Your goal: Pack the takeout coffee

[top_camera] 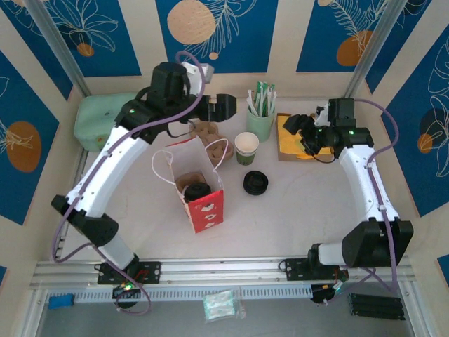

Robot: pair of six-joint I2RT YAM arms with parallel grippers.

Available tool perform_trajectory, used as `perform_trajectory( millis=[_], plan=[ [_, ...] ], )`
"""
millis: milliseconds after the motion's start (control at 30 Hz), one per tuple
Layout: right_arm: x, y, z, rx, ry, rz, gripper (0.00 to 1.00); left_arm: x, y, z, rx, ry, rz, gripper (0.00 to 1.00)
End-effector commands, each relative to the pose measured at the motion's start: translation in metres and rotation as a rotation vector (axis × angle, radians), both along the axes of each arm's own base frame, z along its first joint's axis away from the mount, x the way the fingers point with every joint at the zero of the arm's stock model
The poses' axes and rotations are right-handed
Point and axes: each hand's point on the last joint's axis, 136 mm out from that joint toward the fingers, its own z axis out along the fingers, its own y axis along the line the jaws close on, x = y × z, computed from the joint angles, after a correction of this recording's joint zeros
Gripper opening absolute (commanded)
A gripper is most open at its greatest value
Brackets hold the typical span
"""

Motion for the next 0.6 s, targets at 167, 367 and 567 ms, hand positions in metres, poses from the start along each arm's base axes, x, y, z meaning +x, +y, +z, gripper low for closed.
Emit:
perform_trajectory(
  millis=[167,367,567],
  plan=[
    [0.017,-0.035,-0.043,0.1,0.081,-0.141,0.74,-0.003,-0.049,0.002,0.02,-0.025,-0.109,1.0],
    [0.024,-0.053,-0.079,0.127,0.17,-0.226,0.74,-0.004,-0.072,-0.009,0.032,-0.007,-0.145,0.99],
    [0.026,-0.07,-0.108,0.123,0.242,-0.311,0.72,-0.006,-0.084,-0.021,0.039,0.015,-0.162,0.99]
  ],
)
